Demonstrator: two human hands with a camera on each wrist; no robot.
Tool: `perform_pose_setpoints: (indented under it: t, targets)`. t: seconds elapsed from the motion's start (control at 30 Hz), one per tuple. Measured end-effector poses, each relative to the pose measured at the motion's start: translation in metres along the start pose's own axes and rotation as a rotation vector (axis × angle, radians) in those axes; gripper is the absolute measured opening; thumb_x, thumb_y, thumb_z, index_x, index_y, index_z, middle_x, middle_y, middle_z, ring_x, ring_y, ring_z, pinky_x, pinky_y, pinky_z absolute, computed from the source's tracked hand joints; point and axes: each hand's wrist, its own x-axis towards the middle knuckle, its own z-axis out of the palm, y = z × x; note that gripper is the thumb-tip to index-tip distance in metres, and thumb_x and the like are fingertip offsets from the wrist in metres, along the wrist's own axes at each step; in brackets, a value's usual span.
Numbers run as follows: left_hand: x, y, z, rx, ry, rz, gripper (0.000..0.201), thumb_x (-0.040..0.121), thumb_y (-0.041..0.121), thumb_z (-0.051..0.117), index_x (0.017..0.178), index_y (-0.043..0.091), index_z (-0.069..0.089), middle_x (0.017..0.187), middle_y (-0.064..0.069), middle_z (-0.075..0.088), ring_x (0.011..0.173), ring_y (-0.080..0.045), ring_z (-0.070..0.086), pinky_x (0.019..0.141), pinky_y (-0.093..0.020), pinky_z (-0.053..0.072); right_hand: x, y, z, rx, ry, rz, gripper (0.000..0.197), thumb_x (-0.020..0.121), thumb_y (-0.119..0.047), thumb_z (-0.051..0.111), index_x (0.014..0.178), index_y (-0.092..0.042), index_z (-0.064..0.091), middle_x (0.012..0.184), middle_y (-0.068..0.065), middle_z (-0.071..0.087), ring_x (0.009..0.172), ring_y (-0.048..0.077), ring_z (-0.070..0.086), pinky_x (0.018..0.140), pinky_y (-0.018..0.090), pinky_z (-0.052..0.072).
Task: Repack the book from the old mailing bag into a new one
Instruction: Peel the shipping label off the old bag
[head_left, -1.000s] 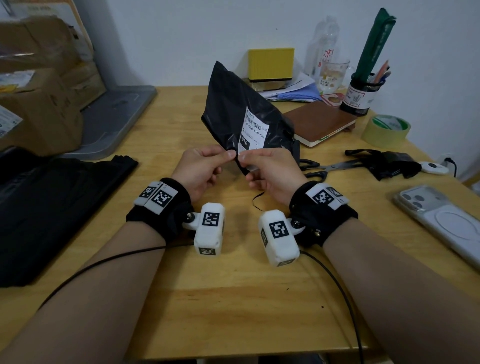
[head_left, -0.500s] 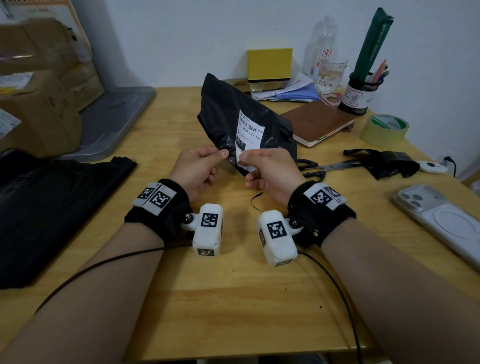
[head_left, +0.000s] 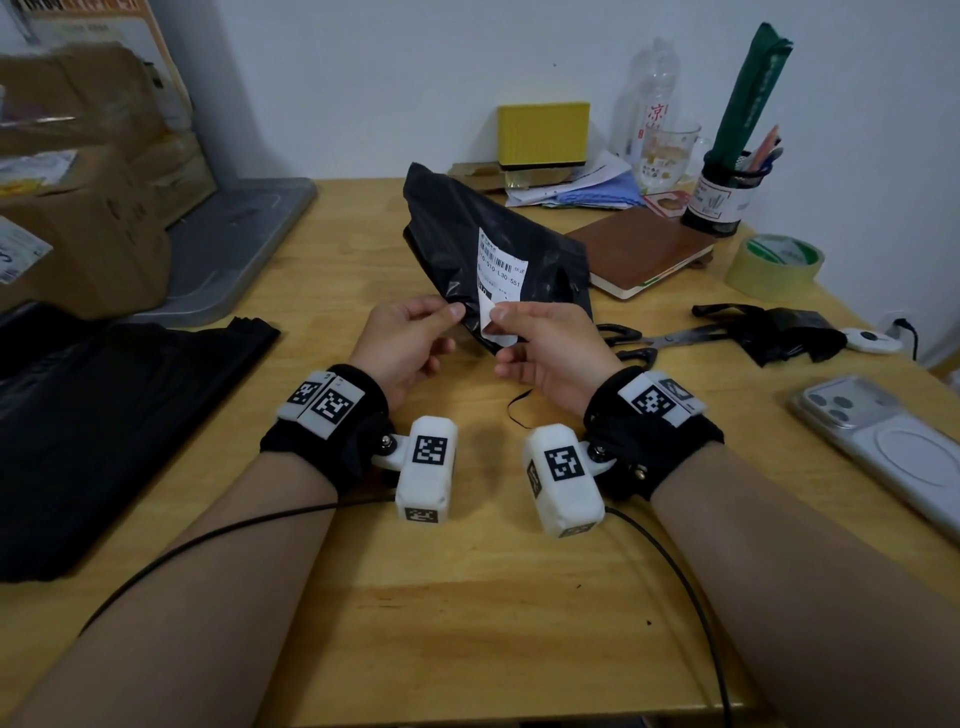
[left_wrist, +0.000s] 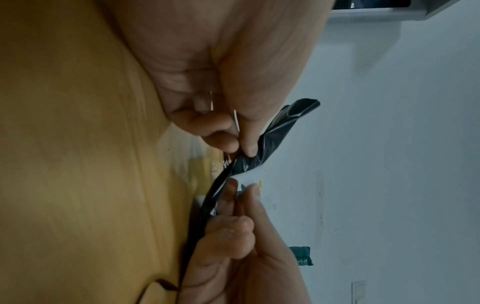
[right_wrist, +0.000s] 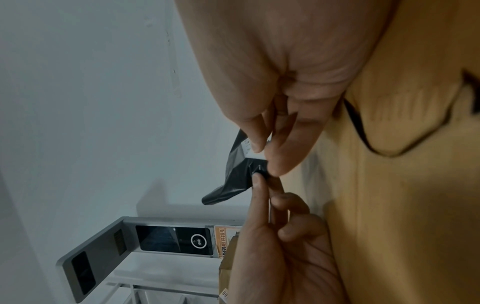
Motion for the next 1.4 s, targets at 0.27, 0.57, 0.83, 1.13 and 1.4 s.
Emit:
perform_pose_setpoints:
  t: [0.27,0.57,0.83,1.13,1.4]
  targets:
    - [0.0030,-0.0012,-0.0023,-0.015,0.071,0.043,0.013,0.092,0.020,0.068,0.080,0.020,0.063,0.062,0.014,0.058,0.052,-0.004,0.051,0.038,-0.017,0.032,0.0013,0.0009,-0.0020,0.022,-0.020,-0.001,0.018,0.100,-0.012,0.064,0.113,0.000,0.066,0.093,0.009,0.068,0.051,0.012,0.056,0.048,0.024,0.054]
    - [0.0031,0.0011,-0.0036,-0.042,0.155,0.081,0.004,0.093,0.022,0.068,0.092,0.019,0.065,0.077,0.009,0.060,0.055,-0.004,0.049,0.040,-0.018,0.033,0.0028,0.0006,-0.0021,0.027,-0.025,-0.006,0.027,0.101,-0.015,0.063,0.121,0.004,0.065,0.103,0.011,0.069,0.049,0.010,0.055,0.048,0.025,0.054]
    - [0.0037,0.0023,-0.0050,-0.056,0.227,0.102,0.021,0.091,0.022,0.071,0.109,0.013,0.069,0.080,0.007,0.063,0.057,-0.004,0.048,0.041,-0.017,0.034,0.0022,0.0006,-0.0027,0.043,-0.025,-0.016,0.022,0.102,-0.015,0.061,0.116,0.001,0.067,0.106,0.012,0.071,0.049,0.011,0.056,0.047,0.024,0.054]
    - [0.0044,0.0038,-0.0072,-0.058,0.254,0.113,0.023,0.089,0.024,0.072,0.110,0.016,0.070,0.082,0.008,0.066,0.057,-0.004,0.049,0.042,-0.017,0.036,0.0031,0.0002,-0.0037,0.061,0.030,-0.060,0.024,0.102,-0.015,0.061,0.120,0.000,0.065,0.106,0.015,0.067,0.052,0.014,0.056,0.048,0.026,0.054]
    - [0.0032,0.0050,-0.0080,-0.054,0.259,0.113,0.023,0.089,0.024,0.072,0.110,0.015,0.070,0.082,0.007,0.066,0.057,-0.004,0.050,0.043,-0.018,0.037,0.0022,-0.0018,-0.0042,0.081,0.070,-0.078,0.021,0.103,-0.014,0.059,0.117,-0.001,0.065,0.102,0.012,0.064,0.052,0.014,0.055,0.047,0.027,0.054]
